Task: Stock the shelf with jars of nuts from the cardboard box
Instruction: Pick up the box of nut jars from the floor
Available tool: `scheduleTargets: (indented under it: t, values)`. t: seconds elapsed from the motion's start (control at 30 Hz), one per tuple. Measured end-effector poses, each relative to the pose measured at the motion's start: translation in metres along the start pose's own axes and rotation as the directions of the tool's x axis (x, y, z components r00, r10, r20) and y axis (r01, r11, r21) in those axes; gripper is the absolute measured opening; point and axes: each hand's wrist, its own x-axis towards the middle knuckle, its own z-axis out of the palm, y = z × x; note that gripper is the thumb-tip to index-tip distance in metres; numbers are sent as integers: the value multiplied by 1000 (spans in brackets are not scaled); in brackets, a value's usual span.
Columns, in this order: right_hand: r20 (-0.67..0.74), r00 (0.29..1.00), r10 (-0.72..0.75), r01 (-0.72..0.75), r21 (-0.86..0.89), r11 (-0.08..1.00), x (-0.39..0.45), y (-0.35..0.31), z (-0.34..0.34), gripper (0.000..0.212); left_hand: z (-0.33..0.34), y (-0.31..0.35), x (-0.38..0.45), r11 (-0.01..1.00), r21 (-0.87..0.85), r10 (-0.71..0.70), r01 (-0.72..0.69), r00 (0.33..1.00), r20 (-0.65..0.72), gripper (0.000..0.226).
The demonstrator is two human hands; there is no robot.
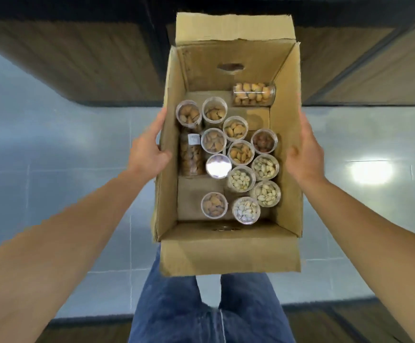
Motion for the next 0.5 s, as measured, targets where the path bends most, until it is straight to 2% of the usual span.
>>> scheduleTargets:
  t: [0.1, 0.2, 0.4, 0.5]
  values:
    - [-101, 982, 158, -153, 54, 987, -27, 17, -29, 87, 4, 43, 20, 986, 59, 145, -155, 977, 156, 97]
    - [-179, 940, 292, -269, 142, 953, -60, 37, -51, 87, 16, 88, 34, 954, 82, 257, -290, 925, 281, 97]
    - [-316, 783, 536, -447, 314, 837, -124, 87, -99, 82, 79, 183, 34, 844, 166, 375, -510, 782, 498, 93]
    - [-366, 706, 607, -462, 411, 786, -160, 117, -125, 83, 126, 225, 17, 795, 162, 397, -585, 703, 590, 92]
